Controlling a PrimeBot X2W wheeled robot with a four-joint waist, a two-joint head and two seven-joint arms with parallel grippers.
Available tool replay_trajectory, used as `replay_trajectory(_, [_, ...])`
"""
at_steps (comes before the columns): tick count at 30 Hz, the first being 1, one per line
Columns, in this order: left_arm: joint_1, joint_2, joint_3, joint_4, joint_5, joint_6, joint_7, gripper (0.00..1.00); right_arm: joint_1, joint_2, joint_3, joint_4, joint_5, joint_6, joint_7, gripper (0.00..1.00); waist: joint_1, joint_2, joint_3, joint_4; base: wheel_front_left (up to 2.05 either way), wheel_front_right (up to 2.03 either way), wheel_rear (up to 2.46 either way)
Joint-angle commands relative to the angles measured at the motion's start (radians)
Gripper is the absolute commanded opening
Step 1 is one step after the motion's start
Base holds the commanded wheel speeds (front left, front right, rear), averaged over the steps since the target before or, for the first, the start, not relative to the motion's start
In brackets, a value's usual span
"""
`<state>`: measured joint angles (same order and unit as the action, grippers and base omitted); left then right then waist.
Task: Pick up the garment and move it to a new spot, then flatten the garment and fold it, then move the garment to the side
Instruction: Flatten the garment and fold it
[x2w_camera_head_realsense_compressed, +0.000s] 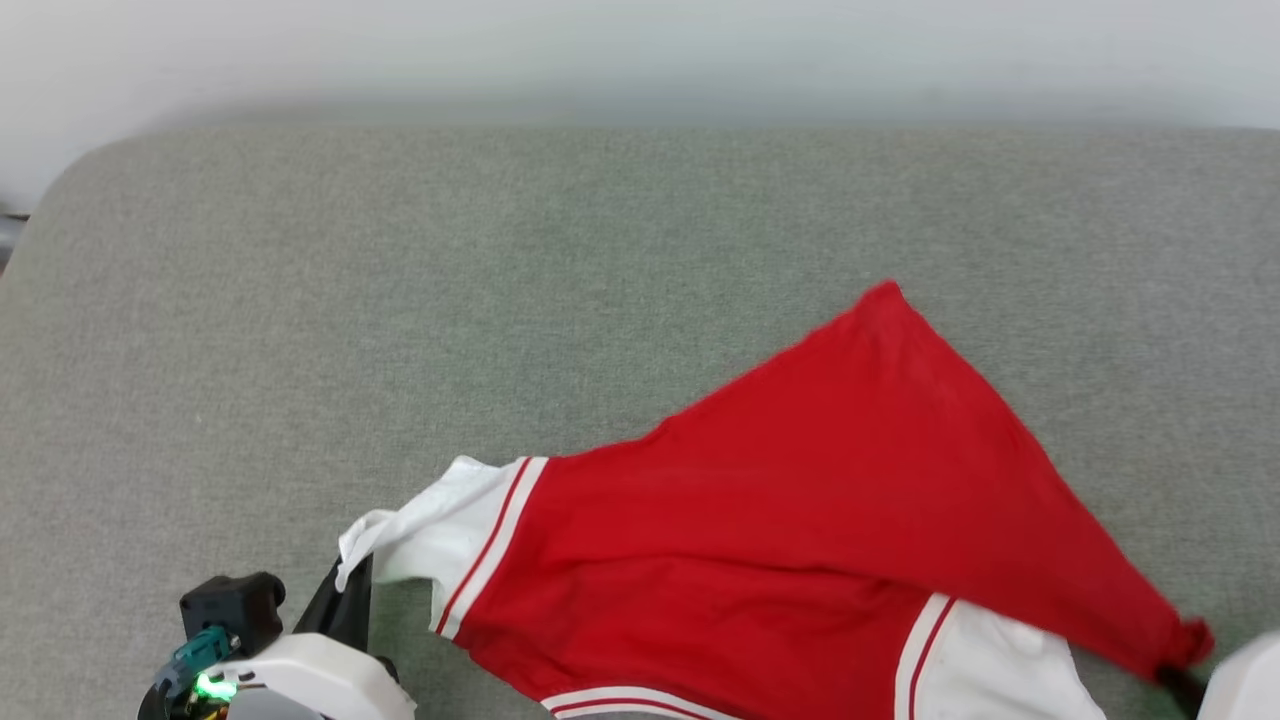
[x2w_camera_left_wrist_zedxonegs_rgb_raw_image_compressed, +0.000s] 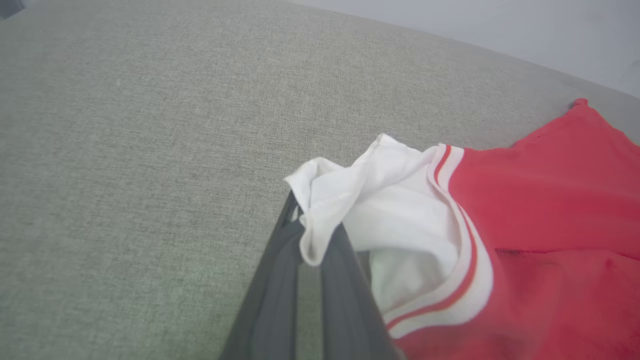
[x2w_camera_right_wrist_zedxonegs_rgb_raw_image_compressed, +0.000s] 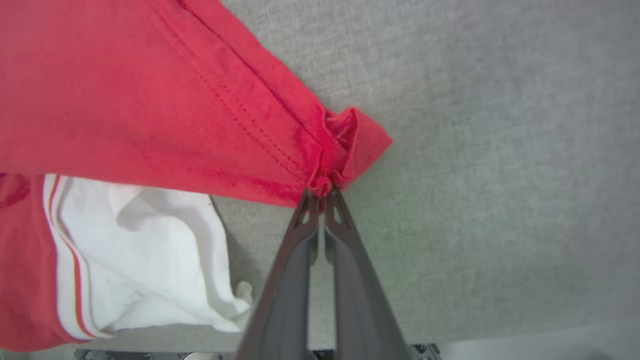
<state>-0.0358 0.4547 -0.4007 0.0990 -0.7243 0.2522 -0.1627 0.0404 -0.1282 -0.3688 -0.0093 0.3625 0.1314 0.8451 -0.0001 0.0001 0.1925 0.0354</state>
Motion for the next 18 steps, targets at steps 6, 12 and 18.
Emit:
replay_trajectory(6, [0.017,0.006,-0.008,0.029,-0.008,-0.011,0.01,0.0,0.155,0.072,-0.029,0.027,0.044,-0.001,-0.027,0.0,0.0001,-0.0001,-0.036,-0.027,0.0,0.0,0.0])
replay_trajectory(12, [0.001,0.0,-0.022,0.029,-0.003,-0.014,0.015,0.0,0.15,0.08,-0.011,0.044,0.108,-0.001,-0.172,1.0,0.0001,-0.0001,-0.04,-0.022,0.0,0.0,0.0])
replay_trajectory(18, [-0.016,0.0,-0.021,0.018,-0.004,-0.014,0.012,0.0,0.055,0.077,-0.023,0.016,0.101,-0.001,-0.42,1.0,0.0001,-0.0001,-0.021,-0.024,0.0,0.0,0.0])
